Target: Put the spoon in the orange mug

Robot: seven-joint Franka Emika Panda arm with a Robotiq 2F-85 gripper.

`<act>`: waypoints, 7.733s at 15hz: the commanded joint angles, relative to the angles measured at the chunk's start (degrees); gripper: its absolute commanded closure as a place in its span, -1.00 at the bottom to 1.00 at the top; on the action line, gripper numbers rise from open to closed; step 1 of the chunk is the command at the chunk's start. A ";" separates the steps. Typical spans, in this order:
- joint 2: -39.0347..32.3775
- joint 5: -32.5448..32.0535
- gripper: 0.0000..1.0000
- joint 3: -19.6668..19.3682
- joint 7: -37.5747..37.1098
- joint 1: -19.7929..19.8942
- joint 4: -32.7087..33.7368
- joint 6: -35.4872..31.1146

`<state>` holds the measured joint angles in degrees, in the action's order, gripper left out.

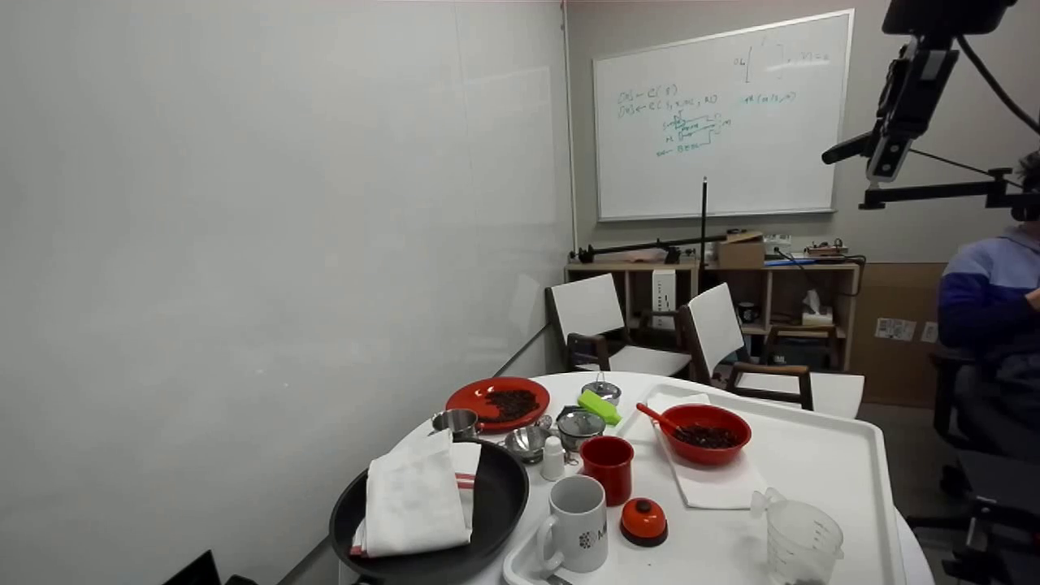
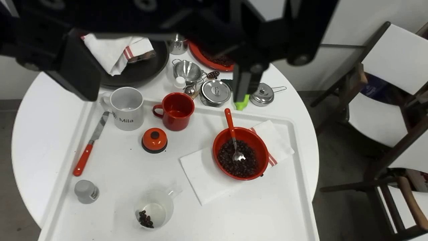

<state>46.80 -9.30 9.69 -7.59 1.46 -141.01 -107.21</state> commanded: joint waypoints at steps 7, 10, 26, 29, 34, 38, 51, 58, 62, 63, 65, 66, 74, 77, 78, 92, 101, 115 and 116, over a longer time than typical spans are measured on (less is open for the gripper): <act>-15.38 -9.52 -1.00 -1.12 -0.76 2.81 3.55 -11.92; -26.12 -12.30 -1.00 -2.65 0.20 3.94 6.98 -17.23; -74.77 -8.34 -1.00 -12.09 7.24 3.37 37.80 -24.70; -80.85 -5.93 -1.00 -12.16 10.09 4.08 42.87 -24.44; -87.74 -1.51 -1.00 -12.14 13.75 5.79 47.08 -24.34; -88.70 0.26 -1.00 -12.61 14.73 7.25 45.73 -25.84; -87.60 0.41 -1.00 -11.69 18.37 8.54 38.67 -41.35; -86.30 2.61 0.07 -10.24 21.22 11.37 33.86 -46.61; -85.51 3.58 0.68 -9.44 22.69 12.96 31.94 -48.41; -85.17 3.76 0.86 -9.19 23.11 13.37 31.39 -48.80; -84.45 4.10 0.92 -8.90 23.77 14.00 30.48 -49.39; -84.13 4.26 0.88 -8.78 24.02 14.24 30.05 -49.57; -80.56 4.19 0.83 -9.30 24.16 14.64 26.90 -50.84; -79.03 4.14 0.83 -9.51 23.94 14.45 25.98 -51.21; -78.41 4.08 0.83 -9.62 23.78 14.27 25.68 -51.14; -72.39 2.10 0.84 -10.20 22.05 8.86 24.96 -49.76; -71.32 -0.85 0.84 -9.82 22.48 1.75 28.22 -47.87; -76.12 22.18 0.84 14.34 58.04 19.53 32.09 -50.49; -76.71 24.37 0.84 15.41 61.14 21.08 32.34 -49.94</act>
<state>-27.32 9.02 21.18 44.30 17.91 -110.74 -158.35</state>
